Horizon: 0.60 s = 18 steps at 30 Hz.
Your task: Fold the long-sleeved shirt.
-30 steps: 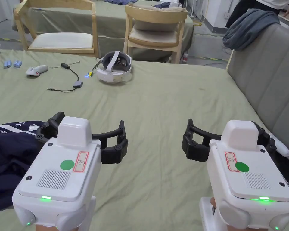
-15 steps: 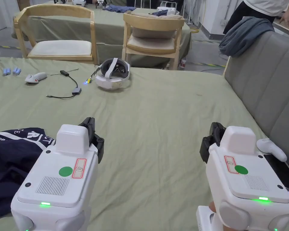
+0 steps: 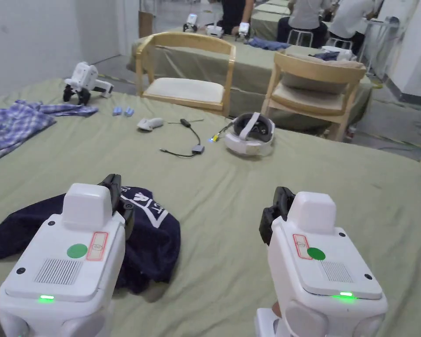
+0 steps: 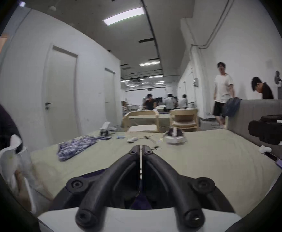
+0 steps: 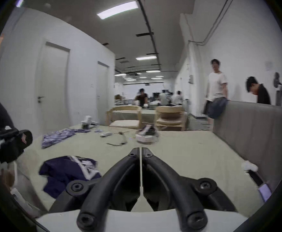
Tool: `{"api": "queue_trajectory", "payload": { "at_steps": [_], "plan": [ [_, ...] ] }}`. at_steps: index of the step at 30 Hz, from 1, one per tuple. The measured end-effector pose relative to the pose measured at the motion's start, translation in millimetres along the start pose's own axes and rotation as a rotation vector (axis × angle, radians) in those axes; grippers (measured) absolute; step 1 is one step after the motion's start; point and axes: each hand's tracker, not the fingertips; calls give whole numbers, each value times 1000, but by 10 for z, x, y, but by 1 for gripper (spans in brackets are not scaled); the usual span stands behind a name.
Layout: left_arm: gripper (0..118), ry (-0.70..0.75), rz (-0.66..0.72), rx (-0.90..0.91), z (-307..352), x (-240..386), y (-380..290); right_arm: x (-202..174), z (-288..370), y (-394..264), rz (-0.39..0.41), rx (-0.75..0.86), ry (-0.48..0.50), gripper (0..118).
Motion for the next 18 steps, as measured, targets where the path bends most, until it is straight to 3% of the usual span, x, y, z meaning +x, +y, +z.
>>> {"api": "queue_trajectory", "payload": {
  "at_steps": [5,10,11,12,15,16,18],
  "plan": [
    [6,176,21,-1,185,-583,-13,-694,-159,-58,19,-1,174,1],
    [10,220,31,-45,134,-712,-38,-890,-225,-115,18,-22,229,1],
    [18,203,30,-83,73,-707,-53,-889,-253,-127,15,-25,239,1],
    [34,173,35,-131,-2,-692,-67,-891,-264,-125,16,-26,242,1],
    [101,96,75,-367,-408,-696,-170,-871,-279,-113,16,-24,239,1],
    [110,87,98,-447,-610,-705,-241,-860,-285,-108,10,-27,239,1],
    [109,2,120,-475,-1027,-778,-469,-831,-280,-100,3,-35,235,1]
  ]
}}
